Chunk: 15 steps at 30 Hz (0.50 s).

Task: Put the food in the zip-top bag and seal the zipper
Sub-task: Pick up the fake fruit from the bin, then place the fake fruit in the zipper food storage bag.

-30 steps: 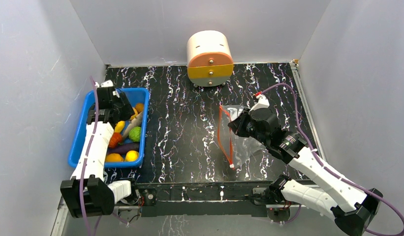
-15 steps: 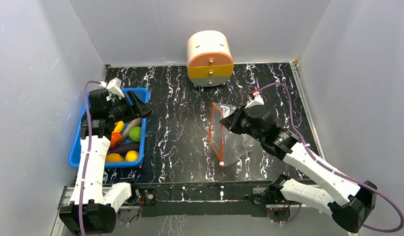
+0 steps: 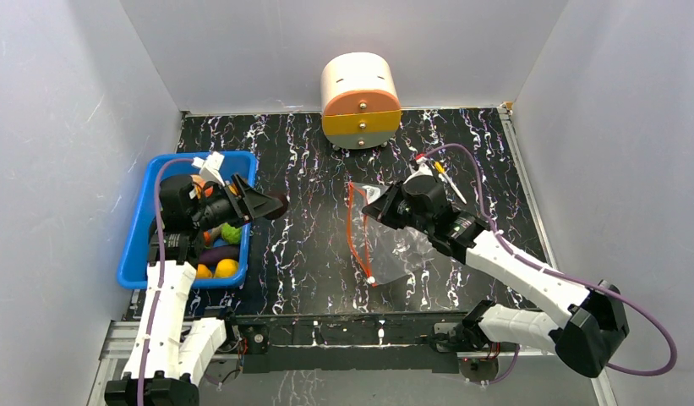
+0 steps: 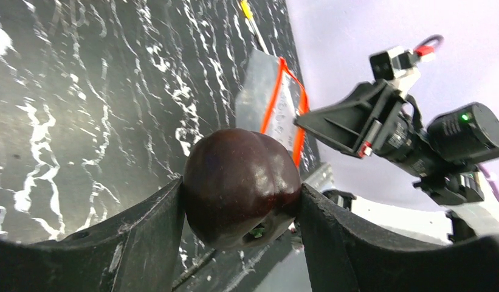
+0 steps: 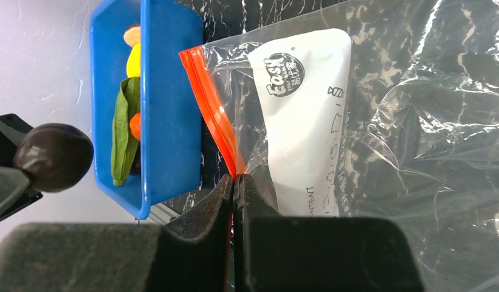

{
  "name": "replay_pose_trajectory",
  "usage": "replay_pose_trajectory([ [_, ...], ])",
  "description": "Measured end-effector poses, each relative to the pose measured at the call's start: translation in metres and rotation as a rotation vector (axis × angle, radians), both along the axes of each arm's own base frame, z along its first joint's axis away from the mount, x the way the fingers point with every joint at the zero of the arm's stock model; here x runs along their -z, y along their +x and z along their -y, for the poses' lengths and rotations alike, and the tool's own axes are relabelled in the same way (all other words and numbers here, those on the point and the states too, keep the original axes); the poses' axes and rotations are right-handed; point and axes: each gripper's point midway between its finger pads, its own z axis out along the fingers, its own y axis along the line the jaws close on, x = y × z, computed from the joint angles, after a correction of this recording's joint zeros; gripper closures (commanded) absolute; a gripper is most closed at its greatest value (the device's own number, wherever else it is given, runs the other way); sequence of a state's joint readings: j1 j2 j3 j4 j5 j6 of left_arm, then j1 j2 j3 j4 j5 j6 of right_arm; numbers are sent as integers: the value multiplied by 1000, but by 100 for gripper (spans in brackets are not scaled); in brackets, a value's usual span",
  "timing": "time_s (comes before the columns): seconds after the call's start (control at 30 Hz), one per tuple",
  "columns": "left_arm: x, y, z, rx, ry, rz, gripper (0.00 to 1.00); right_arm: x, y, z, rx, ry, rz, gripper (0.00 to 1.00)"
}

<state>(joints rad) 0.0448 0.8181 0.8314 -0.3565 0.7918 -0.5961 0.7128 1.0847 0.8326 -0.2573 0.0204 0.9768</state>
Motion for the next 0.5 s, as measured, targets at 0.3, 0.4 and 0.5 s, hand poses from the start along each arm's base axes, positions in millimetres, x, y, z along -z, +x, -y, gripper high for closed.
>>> replay_pose_trajectory([
  [0.3, -23, -8, 23, 81, -138, 19, 66, -6, 6, -16, -29, 40, -11, 100],
  [0.4, -28, -12, 33, 108, -179, 34, 65, -12, 10, -21, -36, 56, -3, 100],
  [0.5, -27, -16, 48, 161, -198, 17, 64, -16, 12, -25, -46, 67, 2, 100],
])
